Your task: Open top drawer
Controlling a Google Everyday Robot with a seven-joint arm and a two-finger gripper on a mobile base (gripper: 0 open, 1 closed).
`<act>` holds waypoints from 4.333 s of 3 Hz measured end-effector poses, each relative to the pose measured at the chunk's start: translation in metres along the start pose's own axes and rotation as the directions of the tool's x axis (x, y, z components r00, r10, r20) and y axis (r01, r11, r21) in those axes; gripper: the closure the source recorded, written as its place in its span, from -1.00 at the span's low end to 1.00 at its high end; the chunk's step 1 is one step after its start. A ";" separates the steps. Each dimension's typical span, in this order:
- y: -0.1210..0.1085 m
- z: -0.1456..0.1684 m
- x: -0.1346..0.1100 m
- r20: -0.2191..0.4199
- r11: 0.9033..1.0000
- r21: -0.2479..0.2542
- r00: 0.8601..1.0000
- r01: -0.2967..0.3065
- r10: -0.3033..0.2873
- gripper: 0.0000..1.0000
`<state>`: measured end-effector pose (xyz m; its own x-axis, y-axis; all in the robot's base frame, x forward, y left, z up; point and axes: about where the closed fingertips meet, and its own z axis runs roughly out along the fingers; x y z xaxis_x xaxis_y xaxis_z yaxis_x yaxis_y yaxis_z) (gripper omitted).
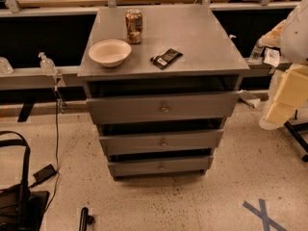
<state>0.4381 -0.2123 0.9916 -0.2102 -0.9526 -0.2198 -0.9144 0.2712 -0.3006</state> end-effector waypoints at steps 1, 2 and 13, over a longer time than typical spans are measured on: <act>0.000 0.001 0.000 0.003 1.000 0.001 1.000 0.002 -0.002 -1.00; 0.000 0.023 -0.005 0.044 0.999 0.016 0.999 0.028 -0.028 -1.00; -0.136 0.392 0.001 0.086 0.944 0.166 0.950 0.284 -0.301 -1.00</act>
Offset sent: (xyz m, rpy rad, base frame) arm 0.0224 0.0189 -0.0536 0.0674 -0.0580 0.0858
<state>0.6976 -0.1964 0.6680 0.1049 -0.9745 -0.1982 -0.8659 0.0085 -0.5001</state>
